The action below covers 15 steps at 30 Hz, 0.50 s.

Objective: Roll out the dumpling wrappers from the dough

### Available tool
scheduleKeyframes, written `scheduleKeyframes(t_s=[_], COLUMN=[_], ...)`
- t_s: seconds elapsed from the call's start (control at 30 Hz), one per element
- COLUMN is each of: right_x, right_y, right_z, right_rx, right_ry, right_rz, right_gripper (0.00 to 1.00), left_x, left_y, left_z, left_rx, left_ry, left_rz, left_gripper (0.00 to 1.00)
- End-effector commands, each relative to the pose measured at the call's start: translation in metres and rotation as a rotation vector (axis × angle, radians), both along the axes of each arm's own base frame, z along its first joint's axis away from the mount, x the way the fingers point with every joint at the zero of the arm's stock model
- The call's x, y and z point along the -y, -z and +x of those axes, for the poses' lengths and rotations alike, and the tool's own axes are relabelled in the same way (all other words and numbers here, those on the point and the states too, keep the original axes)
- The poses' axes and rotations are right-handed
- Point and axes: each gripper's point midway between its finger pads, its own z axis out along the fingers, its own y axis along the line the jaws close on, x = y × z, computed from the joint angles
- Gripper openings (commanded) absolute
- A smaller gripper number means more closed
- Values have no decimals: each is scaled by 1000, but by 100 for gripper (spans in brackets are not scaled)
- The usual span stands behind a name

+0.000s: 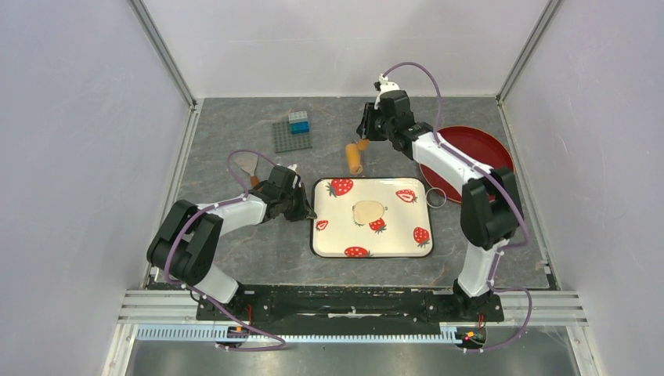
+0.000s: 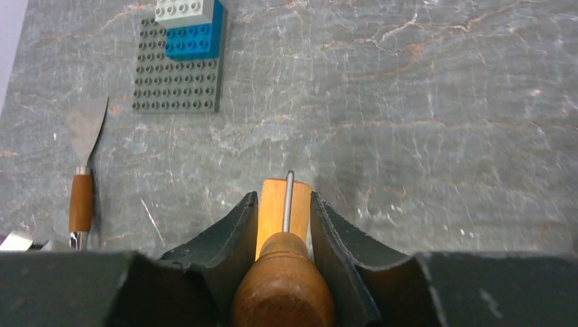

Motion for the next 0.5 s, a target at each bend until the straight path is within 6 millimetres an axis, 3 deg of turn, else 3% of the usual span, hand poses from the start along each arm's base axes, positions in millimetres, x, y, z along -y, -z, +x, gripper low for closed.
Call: scheduleKeyframes(t_s=[0.0, 0.17, 0.47], right_x=[-18, -14, 5], right_y=[-23, 11, 57], right_z=[40, 56, 60], right_rx=[82, 22, -52], right_ry=[-35, -2, 27], right_rz=[143, 181, 91], right_gripper=[0, 2, 26], left_x=[-37, -37, -37], left_y=[50, 50, 49], left_z=[-43, -43, -42], left_rx=[-163, -162, -161], left_ry=[-1, -1, -2], left_rz=[200, 201, 200], left_gripper=[2, 2, 2])
